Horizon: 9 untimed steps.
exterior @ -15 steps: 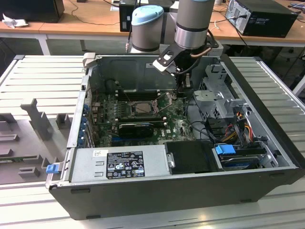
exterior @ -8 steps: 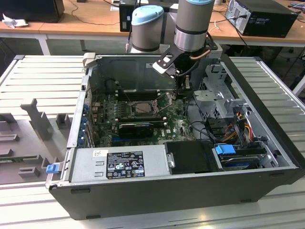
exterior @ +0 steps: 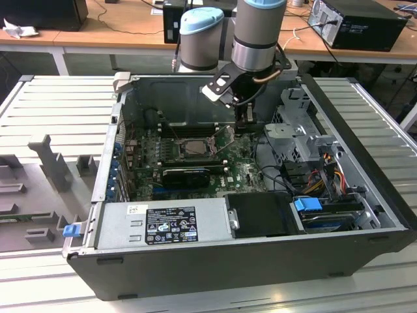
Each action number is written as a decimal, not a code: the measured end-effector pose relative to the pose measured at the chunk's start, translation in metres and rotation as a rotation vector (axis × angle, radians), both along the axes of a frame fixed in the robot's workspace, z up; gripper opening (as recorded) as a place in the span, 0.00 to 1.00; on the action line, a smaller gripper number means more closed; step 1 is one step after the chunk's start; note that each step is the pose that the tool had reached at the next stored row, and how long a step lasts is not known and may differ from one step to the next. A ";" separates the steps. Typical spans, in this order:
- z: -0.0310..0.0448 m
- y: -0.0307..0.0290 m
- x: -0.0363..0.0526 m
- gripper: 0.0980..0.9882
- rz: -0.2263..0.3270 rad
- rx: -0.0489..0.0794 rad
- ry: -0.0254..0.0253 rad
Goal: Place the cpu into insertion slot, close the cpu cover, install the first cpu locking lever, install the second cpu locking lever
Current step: 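Close the cpu cover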
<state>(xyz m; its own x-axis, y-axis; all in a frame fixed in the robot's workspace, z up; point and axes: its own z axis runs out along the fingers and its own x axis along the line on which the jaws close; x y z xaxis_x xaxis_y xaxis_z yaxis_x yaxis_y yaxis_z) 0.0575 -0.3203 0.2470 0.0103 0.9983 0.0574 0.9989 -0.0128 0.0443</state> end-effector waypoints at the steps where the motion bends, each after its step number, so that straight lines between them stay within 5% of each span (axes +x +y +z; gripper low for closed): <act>1: 0.0000 0.0000 -0.0014 0.01 0.000 0.000 0.0000; 9: 0.0000 0.0000 -0.0163 0.01 0.000 0.000 0.0000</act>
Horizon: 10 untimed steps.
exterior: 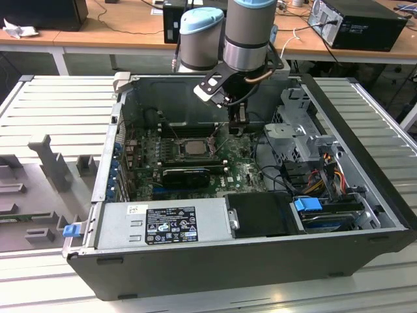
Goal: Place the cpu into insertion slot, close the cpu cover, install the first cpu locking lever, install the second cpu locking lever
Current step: 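Close the cpu cover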
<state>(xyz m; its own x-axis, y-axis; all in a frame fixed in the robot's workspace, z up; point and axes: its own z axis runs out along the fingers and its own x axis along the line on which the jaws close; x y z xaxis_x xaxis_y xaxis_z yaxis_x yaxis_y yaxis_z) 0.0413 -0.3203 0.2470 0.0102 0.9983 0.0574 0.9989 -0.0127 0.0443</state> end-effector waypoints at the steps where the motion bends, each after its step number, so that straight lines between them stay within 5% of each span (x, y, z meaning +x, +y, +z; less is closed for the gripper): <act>1: 0.0000 0.0000 -0.0015 0.01 0.000 0.000 0.0000; 10: 0.0000 0.0000 -0.0093 0.01 0.000 0.000 0.0000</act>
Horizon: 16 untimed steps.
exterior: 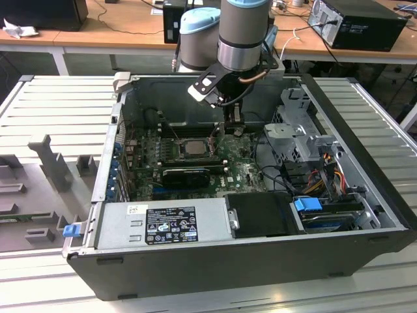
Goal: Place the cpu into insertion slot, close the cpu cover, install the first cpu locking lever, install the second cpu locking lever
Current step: 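Close the cpu cover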
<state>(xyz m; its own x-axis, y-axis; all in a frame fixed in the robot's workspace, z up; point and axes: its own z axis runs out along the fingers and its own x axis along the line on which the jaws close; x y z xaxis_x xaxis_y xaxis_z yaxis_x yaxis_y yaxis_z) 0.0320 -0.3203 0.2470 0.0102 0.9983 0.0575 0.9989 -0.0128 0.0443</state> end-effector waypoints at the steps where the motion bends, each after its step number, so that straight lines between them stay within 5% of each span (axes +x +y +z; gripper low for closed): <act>1: 0.0000 0.0000 -0.0003 0.01 0.000 0.000 0.0000; 16: 0.0000 0.0000 -0.0078 0.01 0.000 0.000 0.0000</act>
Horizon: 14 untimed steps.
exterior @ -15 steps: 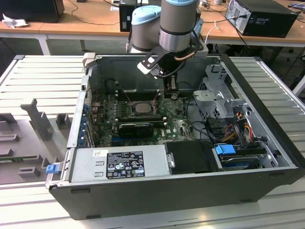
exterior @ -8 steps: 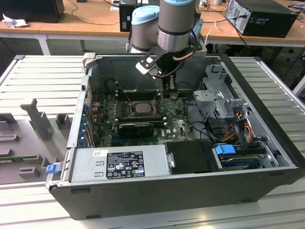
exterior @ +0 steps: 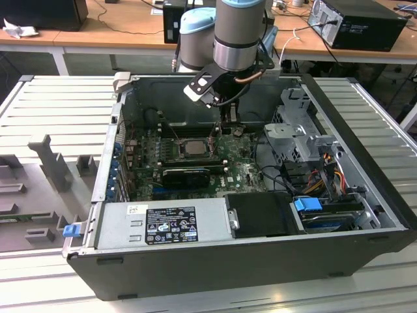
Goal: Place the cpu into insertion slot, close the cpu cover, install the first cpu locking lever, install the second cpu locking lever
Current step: 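Close the cpu cover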
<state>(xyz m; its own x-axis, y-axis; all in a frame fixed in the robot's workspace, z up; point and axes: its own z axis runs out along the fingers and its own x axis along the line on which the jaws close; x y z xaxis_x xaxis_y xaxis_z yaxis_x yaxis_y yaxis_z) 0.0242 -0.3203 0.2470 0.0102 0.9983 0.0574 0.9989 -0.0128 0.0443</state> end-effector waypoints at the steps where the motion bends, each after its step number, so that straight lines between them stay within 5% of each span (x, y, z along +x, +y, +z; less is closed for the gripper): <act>1: 0.0000 0.0000 -0.0005 0.01 0.000 0.000 0.0000; 14: 0.0000 0.0000 -0.0068 0.01 0.000 0.000 0.0000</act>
<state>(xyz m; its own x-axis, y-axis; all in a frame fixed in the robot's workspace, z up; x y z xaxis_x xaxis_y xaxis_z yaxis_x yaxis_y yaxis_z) 0.0174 -0.3203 0.2470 0.0103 0.9983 0.0574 0.9989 -0.0128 0.0443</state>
